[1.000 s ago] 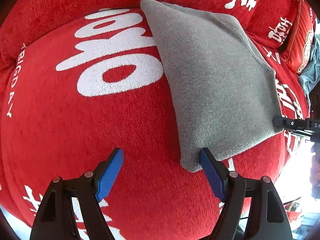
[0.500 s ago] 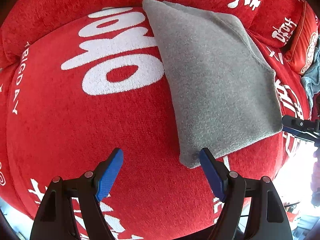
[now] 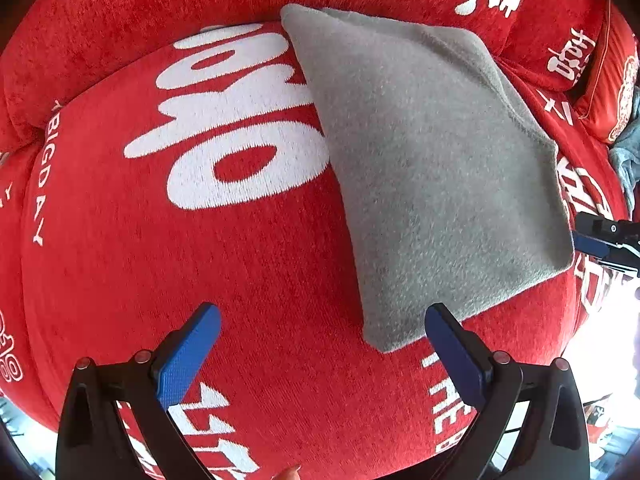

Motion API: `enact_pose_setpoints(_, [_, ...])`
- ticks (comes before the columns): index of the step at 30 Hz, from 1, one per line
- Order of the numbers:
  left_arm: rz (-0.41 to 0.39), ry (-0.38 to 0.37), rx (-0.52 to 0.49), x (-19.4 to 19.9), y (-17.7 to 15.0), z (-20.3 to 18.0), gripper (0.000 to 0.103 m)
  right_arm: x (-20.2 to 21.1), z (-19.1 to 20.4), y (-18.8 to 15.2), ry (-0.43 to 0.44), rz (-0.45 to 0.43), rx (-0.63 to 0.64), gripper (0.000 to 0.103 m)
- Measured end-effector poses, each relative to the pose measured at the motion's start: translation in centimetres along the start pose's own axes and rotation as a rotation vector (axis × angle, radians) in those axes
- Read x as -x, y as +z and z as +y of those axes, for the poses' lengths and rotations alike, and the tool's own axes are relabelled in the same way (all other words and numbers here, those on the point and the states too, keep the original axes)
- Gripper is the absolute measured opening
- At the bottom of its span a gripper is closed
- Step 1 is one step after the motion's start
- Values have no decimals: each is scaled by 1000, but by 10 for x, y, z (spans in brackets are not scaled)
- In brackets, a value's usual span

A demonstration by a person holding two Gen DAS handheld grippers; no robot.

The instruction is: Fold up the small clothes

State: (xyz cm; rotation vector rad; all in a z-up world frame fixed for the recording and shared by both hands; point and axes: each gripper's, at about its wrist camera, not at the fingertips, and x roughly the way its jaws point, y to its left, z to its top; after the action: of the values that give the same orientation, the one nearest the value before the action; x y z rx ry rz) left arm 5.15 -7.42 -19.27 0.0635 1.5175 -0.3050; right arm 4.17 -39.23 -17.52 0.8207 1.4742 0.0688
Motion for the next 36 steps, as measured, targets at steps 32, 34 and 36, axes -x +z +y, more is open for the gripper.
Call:
enact_pose_setpoints(32, [-45,-188,223,-13,71,6,102,-14,-36,123,129,6,-82,10])
enact_pose_setpoints(34, [-40,-183,224,-15,72,3,102,-9,-40,120,134,6,-83,20])
enact_pose_setpoints(36, [-36,-182,225,-15,73,3,102,-7,-42,118,155,9,-93,42])
